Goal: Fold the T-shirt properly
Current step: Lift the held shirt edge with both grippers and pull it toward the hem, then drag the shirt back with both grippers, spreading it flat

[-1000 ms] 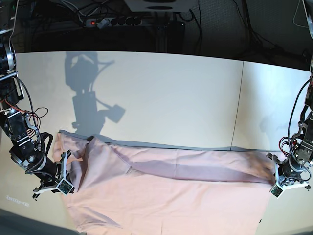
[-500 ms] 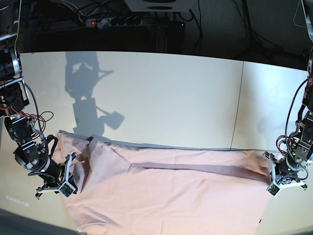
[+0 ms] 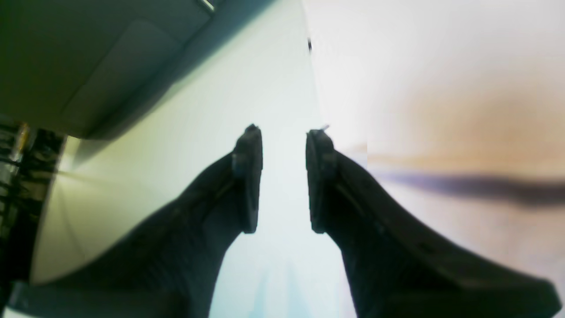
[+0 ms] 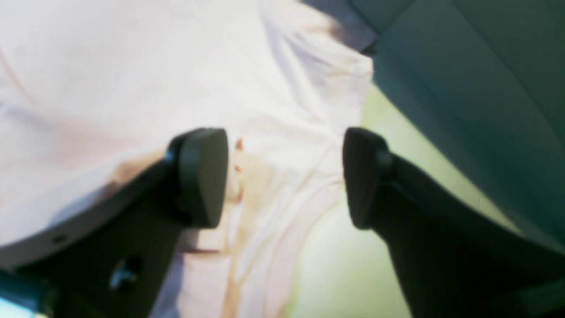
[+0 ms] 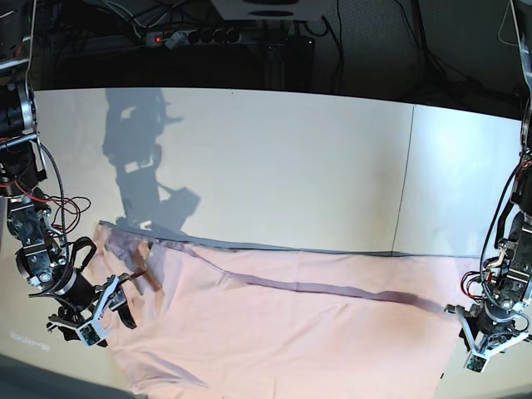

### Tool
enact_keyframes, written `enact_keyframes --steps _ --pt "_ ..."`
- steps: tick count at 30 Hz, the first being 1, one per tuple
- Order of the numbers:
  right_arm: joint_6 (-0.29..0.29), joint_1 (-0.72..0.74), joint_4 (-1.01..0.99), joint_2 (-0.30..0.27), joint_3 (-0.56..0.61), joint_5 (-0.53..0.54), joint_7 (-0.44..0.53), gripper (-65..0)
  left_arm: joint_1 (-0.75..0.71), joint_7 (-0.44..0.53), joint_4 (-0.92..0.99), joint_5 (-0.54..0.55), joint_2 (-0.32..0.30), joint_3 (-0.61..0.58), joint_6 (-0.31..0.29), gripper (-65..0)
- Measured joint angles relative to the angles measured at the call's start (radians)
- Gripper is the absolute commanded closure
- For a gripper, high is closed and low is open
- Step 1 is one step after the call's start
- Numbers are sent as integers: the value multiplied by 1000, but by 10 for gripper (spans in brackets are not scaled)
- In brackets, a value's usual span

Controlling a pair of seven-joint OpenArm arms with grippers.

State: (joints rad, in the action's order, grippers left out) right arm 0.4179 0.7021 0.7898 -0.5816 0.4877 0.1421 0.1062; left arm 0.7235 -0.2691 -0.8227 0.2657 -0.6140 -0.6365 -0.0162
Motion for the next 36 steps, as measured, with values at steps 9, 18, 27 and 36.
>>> enact_keyframes --steps 9,18,27,36 --pt "0 -2 0 43 -3 36 -21 0 -2 -18 0 77 47 0 102 0" --pt "0 -56 -5 128 -70 109 -129 0 -36 -44 20 119 94 0 98 0" --pt "-2 -129 -95 150 -257 109 -134 0 -46 35 200 145 129 0 0 0" --pt "-2 -200 -102 152 -266 108 -132 0 -47 22 219 163 144 1 -19 0"
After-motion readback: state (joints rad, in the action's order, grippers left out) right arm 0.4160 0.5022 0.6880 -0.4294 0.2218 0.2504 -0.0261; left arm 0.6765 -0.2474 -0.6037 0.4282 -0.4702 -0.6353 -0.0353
